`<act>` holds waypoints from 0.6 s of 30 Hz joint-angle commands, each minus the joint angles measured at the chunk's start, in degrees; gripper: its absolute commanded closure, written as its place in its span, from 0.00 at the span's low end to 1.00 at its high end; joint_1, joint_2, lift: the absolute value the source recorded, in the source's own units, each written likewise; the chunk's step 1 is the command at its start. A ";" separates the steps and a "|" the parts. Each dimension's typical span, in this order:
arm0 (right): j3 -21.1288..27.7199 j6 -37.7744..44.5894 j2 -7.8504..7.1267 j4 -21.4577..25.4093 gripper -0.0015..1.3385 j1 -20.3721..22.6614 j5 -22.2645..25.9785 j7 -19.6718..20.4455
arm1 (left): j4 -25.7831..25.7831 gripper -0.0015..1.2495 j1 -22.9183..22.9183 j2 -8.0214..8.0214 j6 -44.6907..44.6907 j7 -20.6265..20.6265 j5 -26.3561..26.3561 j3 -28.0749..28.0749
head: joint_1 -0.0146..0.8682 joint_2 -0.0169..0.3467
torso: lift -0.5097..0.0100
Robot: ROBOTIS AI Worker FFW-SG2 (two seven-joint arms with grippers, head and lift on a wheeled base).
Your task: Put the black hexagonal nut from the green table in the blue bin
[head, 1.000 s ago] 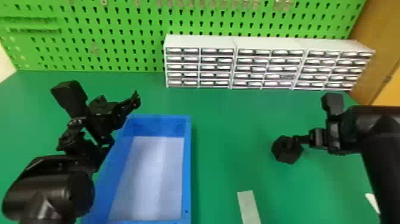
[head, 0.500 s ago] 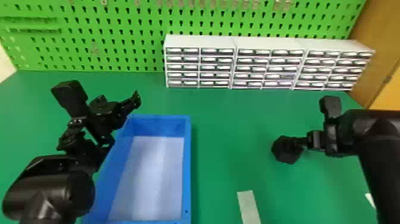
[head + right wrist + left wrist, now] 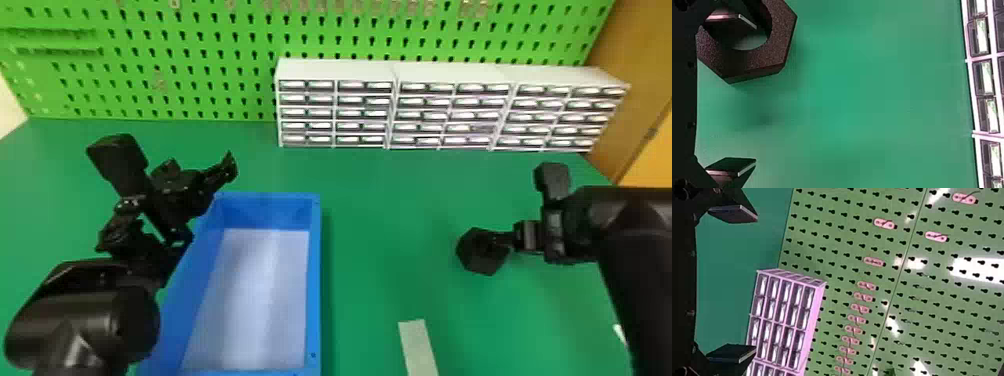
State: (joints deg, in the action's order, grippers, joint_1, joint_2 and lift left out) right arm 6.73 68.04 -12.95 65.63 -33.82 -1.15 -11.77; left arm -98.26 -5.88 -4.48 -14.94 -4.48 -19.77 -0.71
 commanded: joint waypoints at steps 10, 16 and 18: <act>0.04 -2.30 0.38 -2.17 0.08 -0.01 0.01 0.00 | 0.00 0.09 -0.01 0.00 0.00 0.00 0.00 0.00 | 0.80 0.07 | 0.79; -0.14 -2.56 0.47 -2.61 0.08 -0.01 -0.34 0.00 | 0.00 0.09 -0.01 0.00 0.00 -0.09 0.00 0.00 | 0.80 0.07 | 0.79; -0.14 -2.56 0.47 -2.79 0.08 -0.01 -0.34 0.00 | 0.00 0.09 -0.01 0.00 0.00 0.00 0.00 0.00 | 0.80 0.07 | 0.79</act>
State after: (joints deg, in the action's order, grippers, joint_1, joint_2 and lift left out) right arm 6.61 65.56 -12.51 63.17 -33.84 -1.36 -11.77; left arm -98.26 -5.89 -4.48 -14.94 -4.50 -19.77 -0.70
